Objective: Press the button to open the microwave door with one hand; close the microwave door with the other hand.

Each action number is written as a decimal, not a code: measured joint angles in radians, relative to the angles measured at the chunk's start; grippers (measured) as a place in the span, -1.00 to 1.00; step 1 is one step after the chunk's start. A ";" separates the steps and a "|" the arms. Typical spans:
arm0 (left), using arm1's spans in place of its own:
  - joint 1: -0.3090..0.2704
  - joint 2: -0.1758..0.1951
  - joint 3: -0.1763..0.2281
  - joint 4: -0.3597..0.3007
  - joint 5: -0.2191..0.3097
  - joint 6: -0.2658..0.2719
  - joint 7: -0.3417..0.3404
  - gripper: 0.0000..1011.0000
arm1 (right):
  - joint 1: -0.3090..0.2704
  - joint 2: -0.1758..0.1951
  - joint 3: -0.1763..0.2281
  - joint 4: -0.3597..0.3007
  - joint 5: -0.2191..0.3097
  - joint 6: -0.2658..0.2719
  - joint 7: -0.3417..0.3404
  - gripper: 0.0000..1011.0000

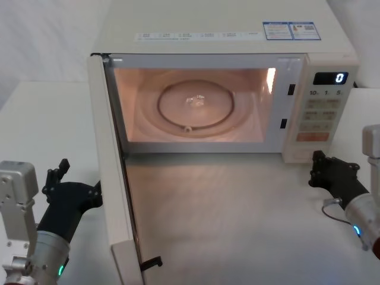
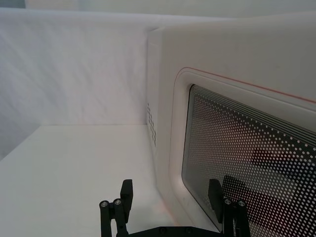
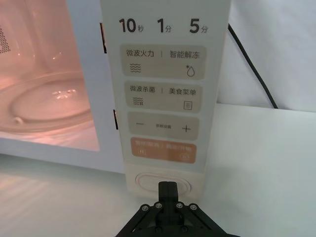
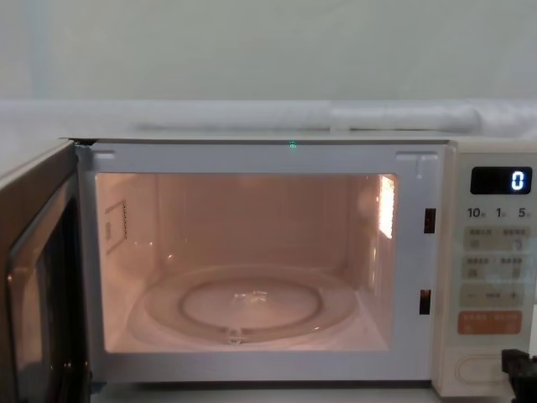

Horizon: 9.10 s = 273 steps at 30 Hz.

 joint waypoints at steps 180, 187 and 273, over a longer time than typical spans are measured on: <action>0.042 0.025 -0.049 -0.065 -0.060 0.034 -0.100 -1.00 | 0.003 0.152 0.160 -0.093 0.124 0.010 0.119 0.98; 0.116 0.065 -0.126 -0.151 -0.102 0.046 -0.160 -1.00 | 0.003 0.152 0.160 -0.093 0.124 0.010 0.119 0.98; -0.733 0.198 0.472 0.295 -0.369 0.207 -0.573 -1.00 | 0.003 0.152 0.160 -0.093 0.124 0.010 0.119 0.98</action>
